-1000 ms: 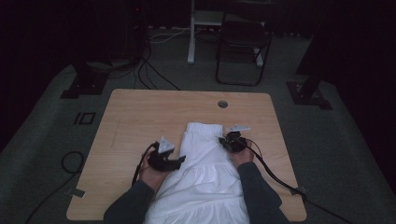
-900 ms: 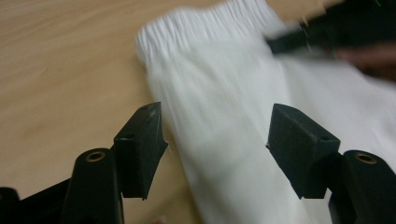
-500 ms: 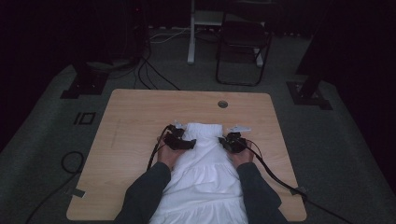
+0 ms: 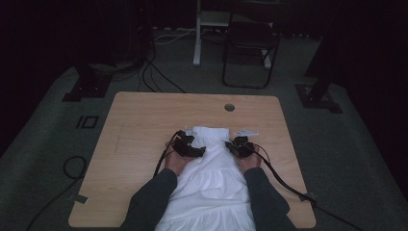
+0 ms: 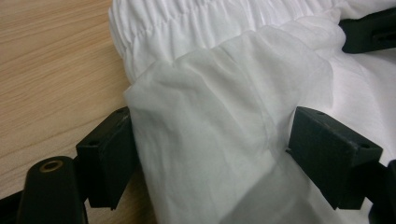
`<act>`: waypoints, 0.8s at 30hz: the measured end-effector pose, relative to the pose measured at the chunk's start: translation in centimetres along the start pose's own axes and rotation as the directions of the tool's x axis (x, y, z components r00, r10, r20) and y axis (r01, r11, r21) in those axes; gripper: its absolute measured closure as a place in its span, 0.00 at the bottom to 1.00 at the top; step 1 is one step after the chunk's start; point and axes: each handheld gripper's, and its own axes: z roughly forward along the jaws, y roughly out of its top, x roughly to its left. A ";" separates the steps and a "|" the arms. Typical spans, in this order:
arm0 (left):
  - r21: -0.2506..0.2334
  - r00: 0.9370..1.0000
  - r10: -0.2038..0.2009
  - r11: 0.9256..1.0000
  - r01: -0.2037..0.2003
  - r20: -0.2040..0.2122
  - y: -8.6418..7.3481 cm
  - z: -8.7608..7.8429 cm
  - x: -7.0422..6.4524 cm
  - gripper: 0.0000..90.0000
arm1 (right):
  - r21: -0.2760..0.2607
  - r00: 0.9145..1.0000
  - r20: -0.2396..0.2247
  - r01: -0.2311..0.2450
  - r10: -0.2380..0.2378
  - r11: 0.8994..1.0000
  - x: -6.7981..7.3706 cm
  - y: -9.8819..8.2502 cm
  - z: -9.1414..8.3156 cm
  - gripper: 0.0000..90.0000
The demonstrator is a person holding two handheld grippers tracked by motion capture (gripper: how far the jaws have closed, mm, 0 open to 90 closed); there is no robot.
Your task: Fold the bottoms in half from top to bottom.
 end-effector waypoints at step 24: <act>-0.033 0.995 -0.068 0.997 0.071 0.070 3.8 -2.3 2.5 0.94 | 0.049 0.996 -0.061 -0.061 0.064 0.997 -1.2 3.7 -0.1 0.95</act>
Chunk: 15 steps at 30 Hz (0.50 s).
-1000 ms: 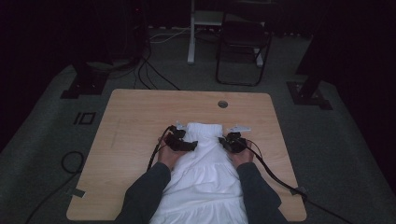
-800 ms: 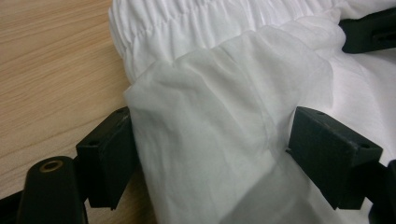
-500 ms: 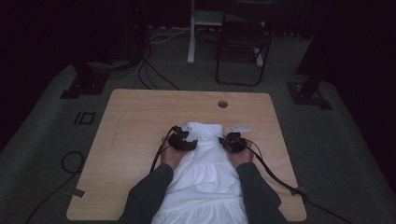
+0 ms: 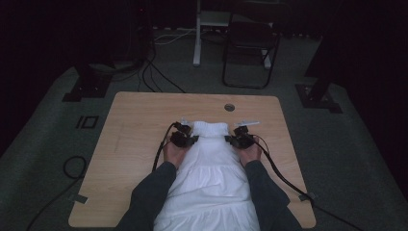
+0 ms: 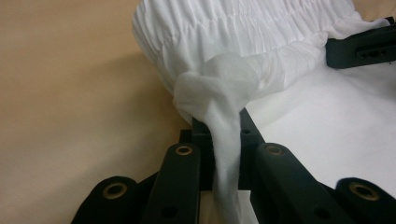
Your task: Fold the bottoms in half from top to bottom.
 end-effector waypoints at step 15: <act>-0.301 0.995 0.098 0.948 -0.103 -0.033 10.9 -8.4 -0.4 0.94 | -0.329 1.000 -0.022 -0.007 0.000 0.944 0.4 11.1 -8.4 0.95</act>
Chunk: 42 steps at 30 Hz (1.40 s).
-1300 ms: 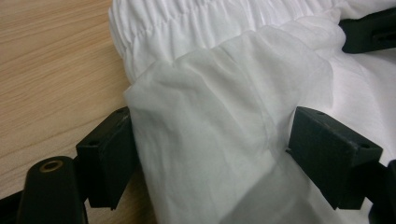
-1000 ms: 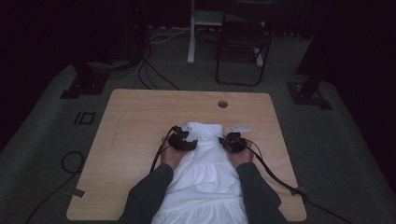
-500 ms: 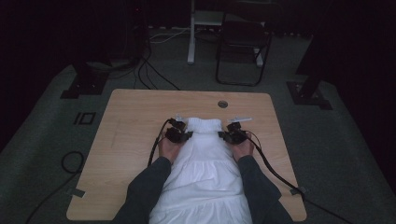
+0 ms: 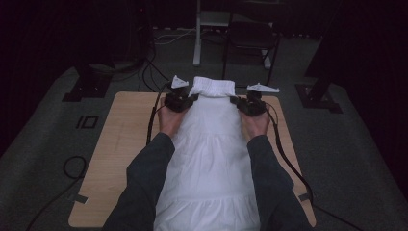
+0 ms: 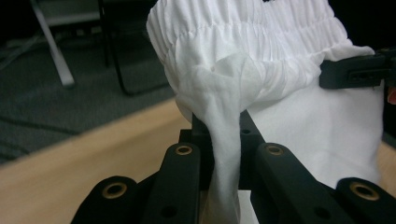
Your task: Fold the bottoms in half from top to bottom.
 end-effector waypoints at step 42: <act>0.392 0.986 0.043 0.914 -0.103 0.160 -21.0 -5.0 -8.3 0.88 | 0.433 0.962 -0.167 0.267 -0.214 0.861 5.7 -18.9 -2.9 0.95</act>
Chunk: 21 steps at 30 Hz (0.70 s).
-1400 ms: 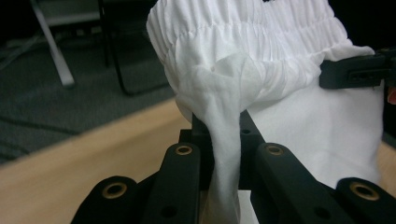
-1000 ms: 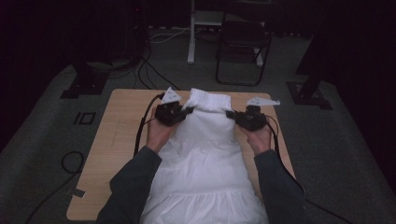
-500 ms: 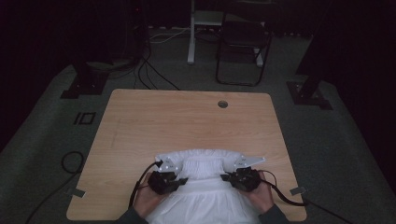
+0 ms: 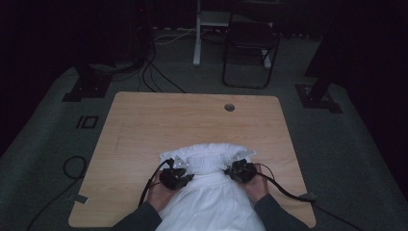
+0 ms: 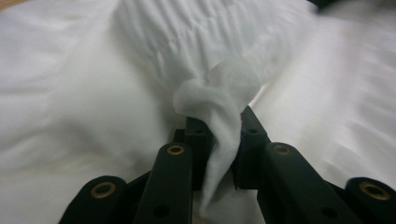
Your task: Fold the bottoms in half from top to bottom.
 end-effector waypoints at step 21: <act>0.121 0.960 0.134 0.987 -0.107 -0.244 10.3 6.8 10.2 0.89 | -0.031 0.981 0.122 -0.151 0.153 0.988 -7.9 7.6 6.0 0.93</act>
